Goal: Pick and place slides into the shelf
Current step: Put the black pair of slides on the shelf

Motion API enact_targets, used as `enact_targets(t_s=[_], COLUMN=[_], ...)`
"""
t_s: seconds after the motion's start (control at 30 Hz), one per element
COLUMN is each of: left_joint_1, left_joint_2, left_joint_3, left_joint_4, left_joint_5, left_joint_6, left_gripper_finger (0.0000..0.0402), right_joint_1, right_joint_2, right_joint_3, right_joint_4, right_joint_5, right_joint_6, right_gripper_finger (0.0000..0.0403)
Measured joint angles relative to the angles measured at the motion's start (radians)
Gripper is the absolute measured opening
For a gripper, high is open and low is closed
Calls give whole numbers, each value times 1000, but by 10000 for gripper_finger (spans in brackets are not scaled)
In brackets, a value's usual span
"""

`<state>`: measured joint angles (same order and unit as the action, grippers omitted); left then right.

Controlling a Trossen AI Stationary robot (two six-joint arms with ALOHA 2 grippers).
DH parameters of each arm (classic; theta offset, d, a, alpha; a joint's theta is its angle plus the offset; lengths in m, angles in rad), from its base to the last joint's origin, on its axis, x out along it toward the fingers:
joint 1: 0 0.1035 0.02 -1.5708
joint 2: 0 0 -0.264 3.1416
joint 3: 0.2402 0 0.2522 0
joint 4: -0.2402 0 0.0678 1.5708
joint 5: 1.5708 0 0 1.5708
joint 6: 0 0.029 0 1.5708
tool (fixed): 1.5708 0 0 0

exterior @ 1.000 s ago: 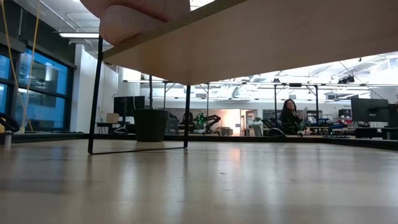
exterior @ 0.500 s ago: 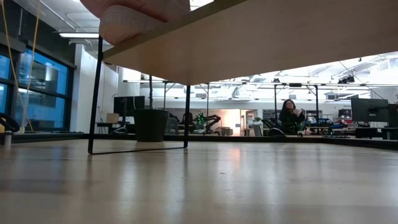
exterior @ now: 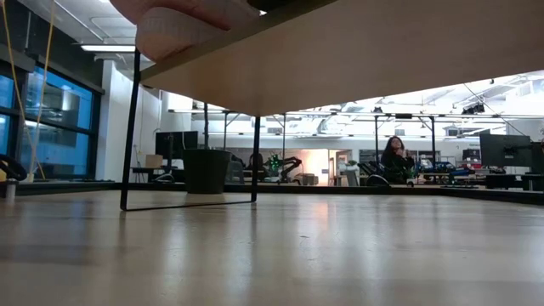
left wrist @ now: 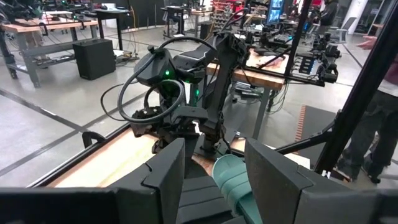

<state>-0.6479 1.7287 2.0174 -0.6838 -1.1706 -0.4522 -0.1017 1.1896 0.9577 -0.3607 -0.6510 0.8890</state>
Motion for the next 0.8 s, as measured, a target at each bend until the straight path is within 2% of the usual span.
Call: enact_targets(t_s=[0.4,0.8], left_joint_1=[0,0], left_joint_2=[0,0], left_joint_3=[0,0], left_joint_4=[0,0], left_joint_5=[1,4], left_joint_6=[-1,-2], left_gripper_finger=[156,156], right_joint_1=[0,-3], right_joint_2=[0,0], right_joint_3=[0,0], right_joint_4=[-19,-62], right_joint_5=[10,38], right_joint_6=[-6,-26], right_gripper_finger=[127,169])
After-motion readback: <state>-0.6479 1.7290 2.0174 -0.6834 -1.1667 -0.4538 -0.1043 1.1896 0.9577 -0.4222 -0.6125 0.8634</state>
